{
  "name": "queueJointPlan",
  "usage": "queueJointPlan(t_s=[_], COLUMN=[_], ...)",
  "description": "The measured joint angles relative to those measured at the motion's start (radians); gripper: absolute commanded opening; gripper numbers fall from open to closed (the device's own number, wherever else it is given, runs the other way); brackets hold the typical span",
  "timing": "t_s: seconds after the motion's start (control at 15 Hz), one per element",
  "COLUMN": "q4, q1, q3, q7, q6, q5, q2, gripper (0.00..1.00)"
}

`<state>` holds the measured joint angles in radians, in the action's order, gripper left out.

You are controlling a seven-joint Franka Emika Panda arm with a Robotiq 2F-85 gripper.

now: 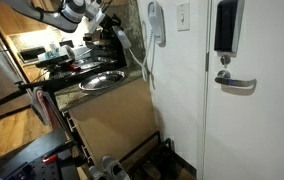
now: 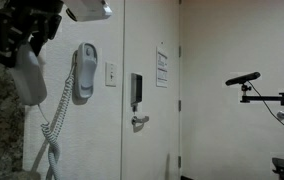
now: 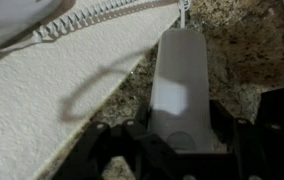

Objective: Unhang the phone receiver, put it on the counter, and then press the button of the thing on the wall

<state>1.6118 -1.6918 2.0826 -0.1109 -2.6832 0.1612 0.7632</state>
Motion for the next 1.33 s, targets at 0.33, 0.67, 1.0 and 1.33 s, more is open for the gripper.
queueJointPlan(t_s=[0.33, 0.67, 1.0, 1.33], q4=[-0.131, -0.157, -0.159, -0.209], q1=[-0.074, -0.085, -0.085, -0.119], q3=[0.086, 0.091, 0.096, 0.169], q7=[-0.128, -0.141, -0.142, -0.214], q6=[0.133, 0.146, 0.150, 0.187], q5=[0.001, 0.002, 0.004, 0.010], q2=[0.008, 0.025, 0.034, 0.080], gripper=[0.63, 0.63, 0.38, 0.38])
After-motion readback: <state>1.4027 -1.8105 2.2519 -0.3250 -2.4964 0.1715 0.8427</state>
